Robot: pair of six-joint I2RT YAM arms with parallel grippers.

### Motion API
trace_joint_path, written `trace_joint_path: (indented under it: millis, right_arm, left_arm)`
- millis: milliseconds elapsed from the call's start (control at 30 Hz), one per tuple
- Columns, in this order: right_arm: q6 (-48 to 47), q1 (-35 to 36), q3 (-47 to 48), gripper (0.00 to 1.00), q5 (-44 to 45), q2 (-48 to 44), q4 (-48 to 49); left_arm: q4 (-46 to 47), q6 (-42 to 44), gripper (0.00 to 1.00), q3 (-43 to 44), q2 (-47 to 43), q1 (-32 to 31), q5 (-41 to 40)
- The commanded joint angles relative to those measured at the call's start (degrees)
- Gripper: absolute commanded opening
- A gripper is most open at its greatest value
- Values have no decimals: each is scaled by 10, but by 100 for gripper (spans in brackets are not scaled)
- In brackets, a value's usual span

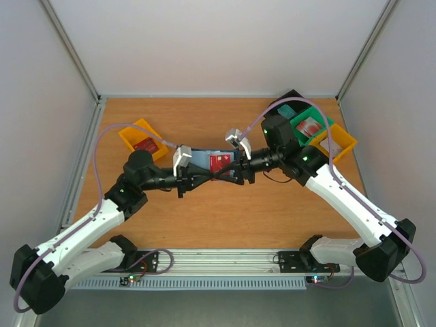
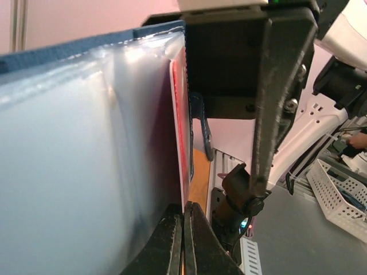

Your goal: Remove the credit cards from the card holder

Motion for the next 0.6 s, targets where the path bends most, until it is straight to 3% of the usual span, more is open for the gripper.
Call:
trace_joint_path:
  millis: [0,200,267,333,433,567]
  right_arm:
    - [-9,-21,-22,50,-34,-34,-4]
    - [-20,-46,-27,48,-66,-55,-33]
    - [-13,-51,-27,38,-73,-56,-30]
    - [-7,-54,-26,20,-75,-52,-24]
    - [2,-55,-23,4,-83,-40,-13]
    - [6,-54,-22,1,-93,-32,-7]
  left_arm:
    - [42,-39,0,18,-9,21,20]
    - [42,-20,0,19,-13,27,38]
    - [45,-13,0,19,-12,26,45]
    - [44,-4,0,19,-12,27,51]
    - [46,1,0,19,-11,27,56]
    - [55,0,0,16,-11,27,70]
